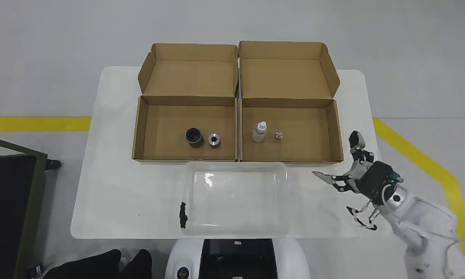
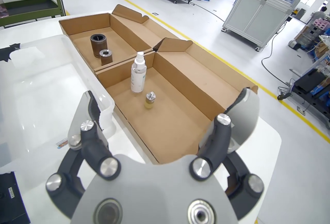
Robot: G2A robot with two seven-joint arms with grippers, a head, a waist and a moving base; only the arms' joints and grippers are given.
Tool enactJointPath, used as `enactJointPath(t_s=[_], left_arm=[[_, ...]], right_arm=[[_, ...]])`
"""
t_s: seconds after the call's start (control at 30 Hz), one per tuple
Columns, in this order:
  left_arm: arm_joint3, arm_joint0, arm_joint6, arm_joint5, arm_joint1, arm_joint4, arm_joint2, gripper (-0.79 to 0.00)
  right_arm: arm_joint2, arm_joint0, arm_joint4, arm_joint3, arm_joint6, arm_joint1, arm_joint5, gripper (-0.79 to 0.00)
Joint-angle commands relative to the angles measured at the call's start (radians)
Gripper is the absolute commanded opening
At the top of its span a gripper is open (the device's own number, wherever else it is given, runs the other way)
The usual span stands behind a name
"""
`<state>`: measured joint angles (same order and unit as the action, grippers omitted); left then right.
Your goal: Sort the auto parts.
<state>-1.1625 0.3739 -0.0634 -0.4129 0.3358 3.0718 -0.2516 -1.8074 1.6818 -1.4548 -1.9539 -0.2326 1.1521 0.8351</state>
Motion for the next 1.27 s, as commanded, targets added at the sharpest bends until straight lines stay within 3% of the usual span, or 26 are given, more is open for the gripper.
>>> enactJointPath(t_s=[0.0,1.23], left_arm=[[0.0,0.0,0.0,0.0,0.0,0.0,0.0,0.0],[0.0,0.0,0.0,0.0,0.0,0.0,0.0,-0.001]], right_arm=[[-0.018,0.014,0.005,0.007,-0.016,-0.002,-0.002,0.0],[-0.052,0.037,0.019,0.038,-0.047,-0.009,-0.015,0.0]])
